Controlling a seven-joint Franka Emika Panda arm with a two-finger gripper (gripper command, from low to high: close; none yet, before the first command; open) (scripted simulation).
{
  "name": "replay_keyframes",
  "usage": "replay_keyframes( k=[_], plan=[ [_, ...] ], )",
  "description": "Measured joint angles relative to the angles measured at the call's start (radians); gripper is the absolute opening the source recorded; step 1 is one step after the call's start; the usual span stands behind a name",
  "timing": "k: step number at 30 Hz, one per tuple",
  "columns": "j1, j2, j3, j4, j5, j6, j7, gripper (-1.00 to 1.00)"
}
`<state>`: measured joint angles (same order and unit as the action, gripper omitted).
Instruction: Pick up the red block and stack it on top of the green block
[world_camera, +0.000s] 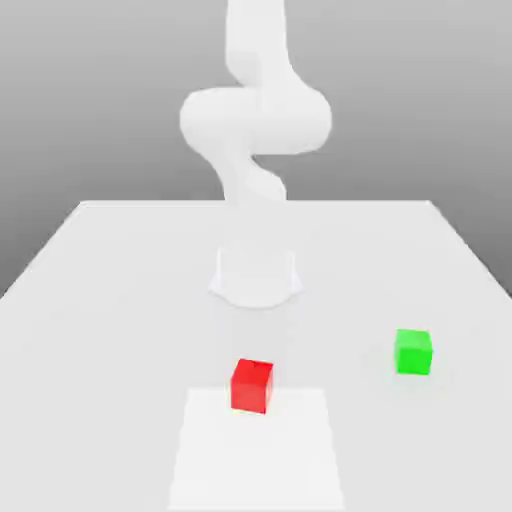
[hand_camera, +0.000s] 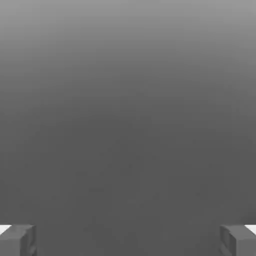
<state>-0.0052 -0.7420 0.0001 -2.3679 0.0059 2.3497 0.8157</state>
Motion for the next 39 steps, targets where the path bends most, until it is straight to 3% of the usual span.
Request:
replay_keyframes(
  k=[16,23,24,31,39],
  plan=[
    [-0.044,0.503,0.040,-0.535,0.019,0.412,0.153,0.00],
    [-0.030,0.871,0.015,-0.560,-0.024,0.708,0.207,0.00],
    [-0.025,0.901,0.009,-0.556,-0.026,0.733,0.209,-1.00],
    [-0.026,0.904,0.009,-0.556,-0.030,0.737,0.213,-1.00],
    [-0.027,0.641,0.019,-0.592,0.000,0.510,0.192,-1.00]
  ],
)
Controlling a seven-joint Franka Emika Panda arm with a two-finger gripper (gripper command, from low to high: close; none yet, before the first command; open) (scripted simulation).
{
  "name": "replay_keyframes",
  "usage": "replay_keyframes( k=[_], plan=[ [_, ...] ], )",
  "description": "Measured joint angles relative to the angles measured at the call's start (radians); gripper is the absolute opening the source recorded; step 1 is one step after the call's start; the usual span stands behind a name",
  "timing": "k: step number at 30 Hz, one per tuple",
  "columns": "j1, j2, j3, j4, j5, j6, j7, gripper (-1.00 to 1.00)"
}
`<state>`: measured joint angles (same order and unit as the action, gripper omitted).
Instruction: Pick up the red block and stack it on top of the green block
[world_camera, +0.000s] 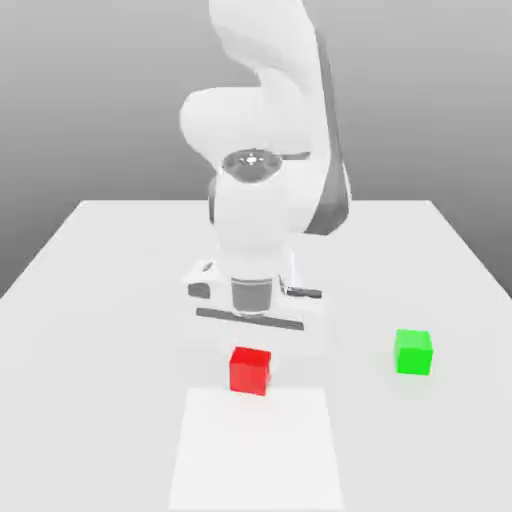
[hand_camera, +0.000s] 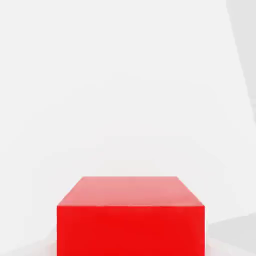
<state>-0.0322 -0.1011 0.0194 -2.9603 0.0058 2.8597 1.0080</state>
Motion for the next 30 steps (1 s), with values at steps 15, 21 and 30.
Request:
replay_keyframes(
  k=[15,21,30],
  plan=[
    [0.427,-0.140,0.453,0.046,0.203,-0.176,0.578,-1.00],
    [0.322,-0.032,0.517,0.051,-0.008,-0.097,0.740,-1.00],
    [0.261,0.116,0.521,0.058,-0.204,0.032,0.876,-1.00]
  ],
)
